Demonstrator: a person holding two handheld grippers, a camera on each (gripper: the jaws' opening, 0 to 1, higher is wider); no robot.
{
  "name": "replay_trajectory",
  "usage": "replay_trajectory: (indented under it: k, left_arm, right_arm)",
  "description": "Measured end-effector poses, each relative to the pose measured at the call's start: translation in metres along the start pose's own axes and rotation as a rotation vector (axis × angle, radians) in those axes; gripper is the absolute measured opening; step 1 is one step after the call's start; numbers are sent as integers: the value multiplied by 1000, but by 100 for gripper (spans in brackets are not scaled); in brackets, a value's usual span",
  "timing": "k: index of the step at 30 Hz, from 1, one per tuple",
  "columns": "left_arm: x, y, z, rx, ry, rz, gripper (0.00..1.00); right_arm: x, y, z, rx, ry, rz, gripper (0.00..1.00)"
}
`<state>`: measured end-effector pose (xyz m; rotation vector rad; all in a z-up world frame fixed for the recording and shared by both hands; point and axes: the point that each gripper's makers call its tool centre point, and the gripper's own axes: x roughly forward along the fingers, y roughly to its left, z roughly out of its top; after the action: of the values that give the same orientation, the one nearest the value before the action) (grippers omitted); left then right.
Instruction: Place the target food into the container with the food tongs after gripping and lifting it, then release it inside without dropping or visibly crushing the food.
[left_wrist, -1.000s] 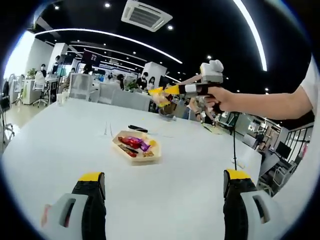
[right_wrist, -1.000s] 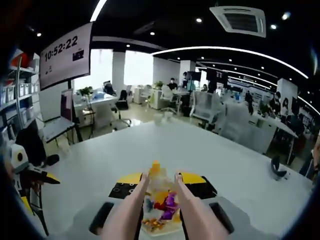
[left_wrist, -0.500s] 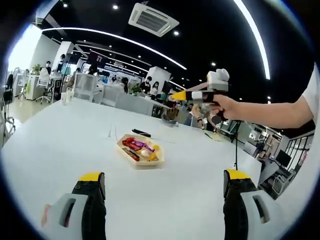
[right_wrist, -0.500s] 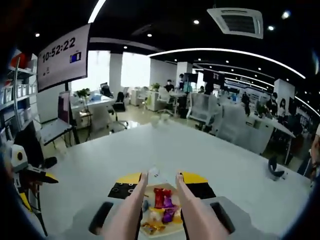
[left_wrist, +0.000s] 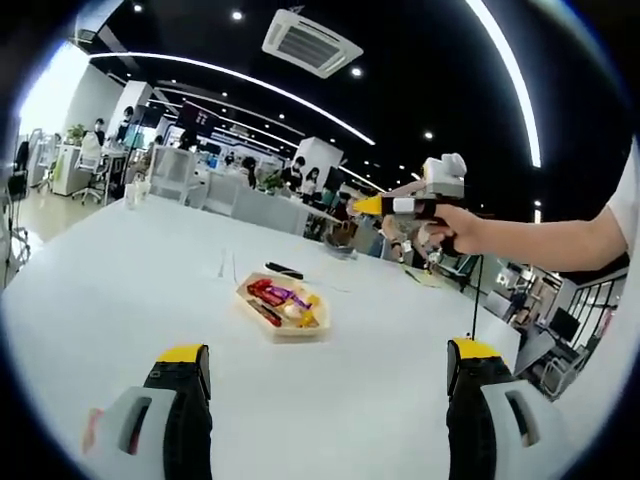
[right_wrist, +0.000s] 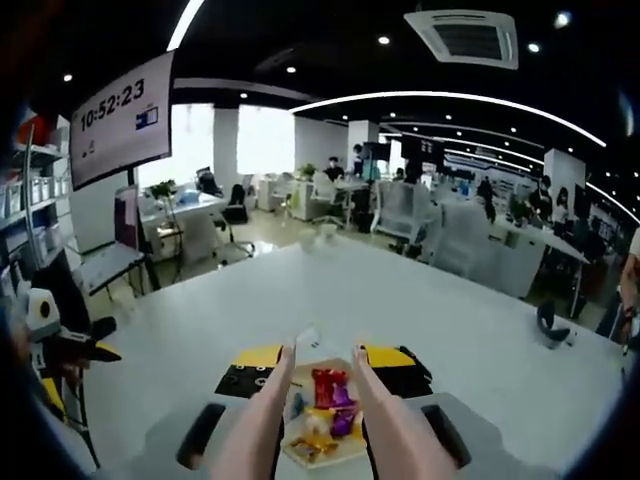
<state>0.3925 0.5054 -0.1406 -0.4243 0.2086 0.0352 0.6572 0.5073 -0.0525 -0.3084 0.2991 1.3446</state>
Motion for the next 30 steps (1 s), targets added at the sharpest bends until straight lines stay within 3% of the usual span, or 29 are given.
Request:
replay_trajectory:
  k: [4, 6, 7, 10, 13, 14, 15, 17, 18, 19, 20, 22, 24, 25, 27, 30]
  left_arm:
    - [-2, -5, 0, -5, 43, -20, 99]
    - [1, -17, 10, 3, 13, -70, 99]
    - [5, -25, 10, -14, 27, -110, 99]
    - [16, -26, 19, 22, 28, -111, 99]
    - [25, -23, 36, 28, 14, -49, 99]
    - [28, -30, 57, -11, -41, -23, 99]
    - [29, -36, 67, -13, -84, -30, 99]
    - [36, -55, 67, -45, -40, -95, 99]
    - [39, -64, 65, -6, -5, -130, 99]
    - [40, -65, 64, 17, 3, -135, 99]
    - [43, -62, 60, 94, 36, -113, 99]
    - [47, -64, 57, 107, 66, -106, 99]
    - [52, -66, 63, 87, 36, -114, 99]
    - [54, -67, 67, 37, 25, -105, 99]
    - [57, -78, 81, -11, -58, -155, 99]
    - [60, -80, 78, -19, -37, -159, 99]
  right_arm:
    - [-9, -2, -7, 24, 12, -13, 29]
    - [-18, -7, -8, 47, -7, -43, 29]
    - [-24, -9, -7, 92, -29, -49, 29]
    - [-29, -10, -8, 83, -40, -20, 29]
    - [-33, -19, -20, 127, -25, -12, 29]
    - [-34, -21, -20, 149, -55, -5, 29]
    - [-35, -20, -19, 170, -79, 15, 29]
    - [-41, -18, -27, 212, -84, 12, 29]
    - [-41, -19, -30, 230, -95, 22, 29]
    - [-42, -19, -35, 237, -98, 32, 29]
    - [-43, -18, -39, 238, -96, 36, 29]
    - [-45, -16, -43, 235, -101, 51, 29]
    - [-49, -16, -51, 233, -110, 65, 29]
    - [-52, -19, -58, 276, -113, 57, 29]
    - [-60, -16, -62, 271, -116, 90, 29]
    - [-65, -16, -65, 280, -131, 129, 29]
